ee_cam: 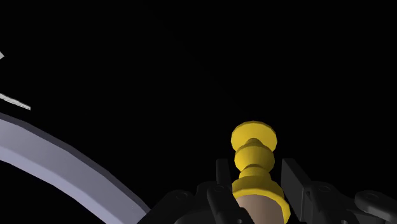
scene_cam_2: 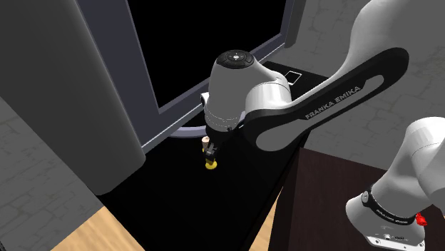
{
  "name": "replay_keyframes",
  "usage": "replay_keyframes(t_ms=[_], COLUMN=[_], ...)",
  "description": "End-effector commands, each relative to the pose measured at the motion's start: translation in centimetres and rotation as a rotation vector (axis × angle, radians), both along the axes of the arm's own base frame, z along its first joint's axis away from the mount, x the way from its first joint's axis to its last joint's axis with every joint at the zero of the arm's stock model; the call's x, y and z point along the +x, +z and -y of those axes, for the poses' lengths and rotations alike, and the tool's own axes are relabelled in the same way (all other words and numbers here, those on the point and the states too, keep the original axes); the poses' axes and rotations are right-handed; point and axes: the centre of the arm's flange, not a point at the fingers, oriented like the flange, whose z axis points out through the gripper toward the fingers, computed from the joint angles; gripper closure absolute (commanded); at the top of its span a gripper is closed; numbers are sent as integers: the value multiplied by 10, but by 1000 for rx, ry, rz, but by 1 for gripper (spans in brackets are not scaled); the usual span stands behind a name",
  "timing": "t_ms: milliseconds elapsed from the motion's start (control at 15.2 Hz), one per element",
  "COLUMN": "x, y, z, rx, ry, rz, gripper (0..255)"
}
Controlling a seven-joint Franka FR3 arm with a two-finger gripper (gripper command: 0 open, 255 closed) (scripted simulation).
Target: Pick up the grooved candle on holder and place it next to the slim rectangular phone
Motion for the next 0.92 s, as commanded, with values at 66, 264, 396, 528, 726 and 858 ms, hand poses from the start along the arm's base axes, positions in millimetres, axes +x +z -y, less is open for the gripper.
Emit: replay_keyframes(t_ms=[66, 264, 396, 528, 726, 858], x=[0, 0, 0, 0, 0, 0], y=[-1, -1, 5, 15, 31, 42], z=[1, 1, 1, 1, 1, 1], rx=[0, 0, 0, 0, 0, 0], ry=[-1, -1, -1, -1, -1, -1], rz=[-2, -2, -2, -2, -2, -2], gripper=[255, 255, 255, 255, 255, 255])
